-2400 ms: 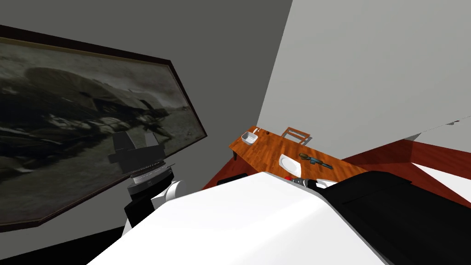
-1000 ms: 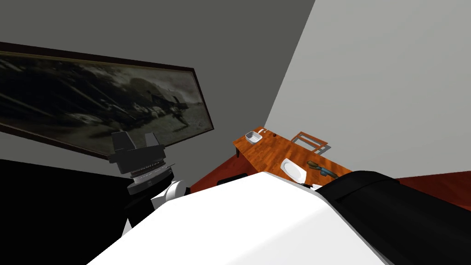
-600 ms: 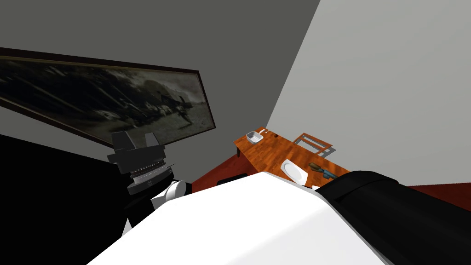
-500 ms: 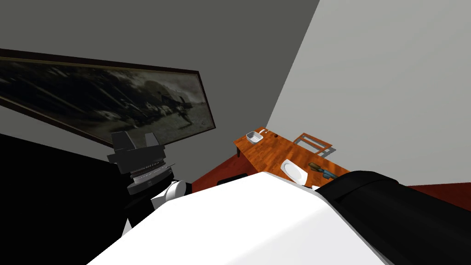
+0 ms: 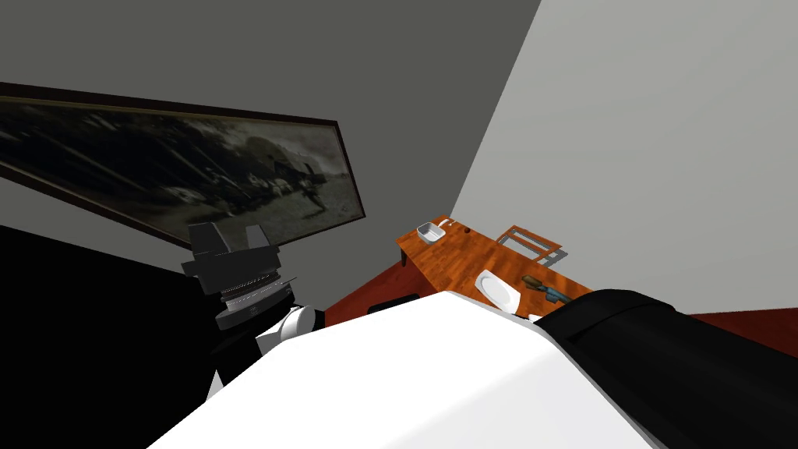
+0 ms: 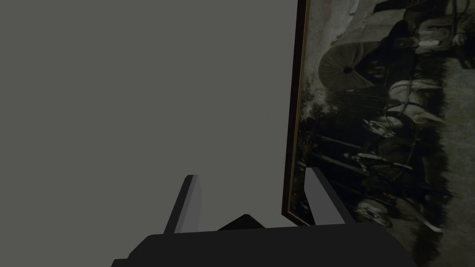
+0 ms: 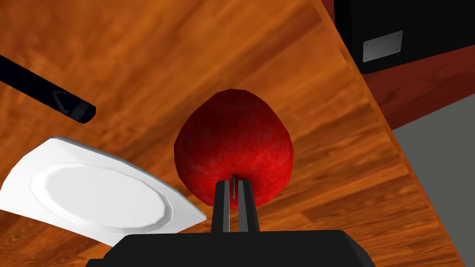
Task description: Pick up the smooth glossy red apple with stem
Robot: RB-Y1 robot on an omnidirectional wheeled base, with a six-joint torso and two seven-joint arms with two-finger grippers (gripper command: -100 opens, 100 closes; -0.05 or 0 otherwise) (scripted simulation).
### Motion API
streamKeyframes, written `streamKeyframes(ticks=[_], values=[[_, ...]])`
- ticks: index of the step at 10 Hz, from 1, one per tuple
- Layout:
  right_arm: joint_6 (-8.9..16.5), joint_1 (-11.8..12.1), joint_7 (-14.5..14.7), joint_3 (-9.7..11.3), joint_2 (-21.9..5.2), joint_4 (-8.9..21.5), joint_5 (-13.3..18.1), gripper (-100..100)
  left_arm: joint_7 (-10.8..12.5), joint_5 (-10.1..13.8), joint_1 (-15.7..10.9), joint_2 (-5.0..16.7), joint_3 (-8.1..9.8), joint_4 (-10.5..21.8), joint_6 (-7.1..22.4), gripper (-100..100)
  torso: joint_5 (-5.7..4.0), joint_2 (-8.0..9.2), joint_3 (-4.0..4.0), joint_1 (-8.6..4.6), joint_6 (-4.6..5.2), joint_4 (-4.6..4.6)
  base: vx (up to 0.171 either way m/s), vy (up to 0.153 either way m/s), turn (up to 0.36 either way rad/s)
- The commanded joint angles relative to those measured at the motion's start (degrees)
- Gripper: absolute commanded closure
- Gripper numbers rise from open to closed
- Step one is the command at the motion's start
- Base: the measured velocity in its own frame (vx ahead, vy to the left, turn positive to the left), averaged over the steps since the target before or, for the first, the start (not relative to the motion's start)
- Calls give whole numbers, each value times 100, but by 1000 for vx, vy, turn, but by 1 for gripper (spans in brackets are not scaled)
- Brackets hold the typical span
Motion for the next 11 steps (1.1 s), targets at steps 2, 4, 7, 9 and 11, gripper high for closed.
streamKeyframes(ticks=[2, 4, 7, 9, 11], values=[[-391, -224, -204, -88, 62, 404, 417, 100, 0, 0, 1, 0, 0, 0, 0, 0, 1, -17, -9, 3, 5, -3, 95, 47, -254], [-688, -343, -310, -136, 94, 700, 738, 100, 0, 0, 1, 0, 0, -1, 0, 0, 3, -45, -25, 18, -5, -8, 113, 55, -152], [-1111, -463, -416, -183, 127, 1195, 1192, 100, 0, 0, 1, 0, 0, 0, 0, 0, 3, -28, -17, 11, 3, -7, 60, 42, -132], [-1403, -582, -523, -231, 159, 1515, 1509, 100, 0, 0, 1, 0, 0, 0, 0, 0, 3, -26, -15, 10, 3, -6, 65, 38, -141], [-1695, -701, -629, -278, 191, 1835, 1826, 100, 0, 0, 1, 0, 0, 0, 0, 0, 5, -27, -16, 9, 2, -6, 63, 39, -134]])
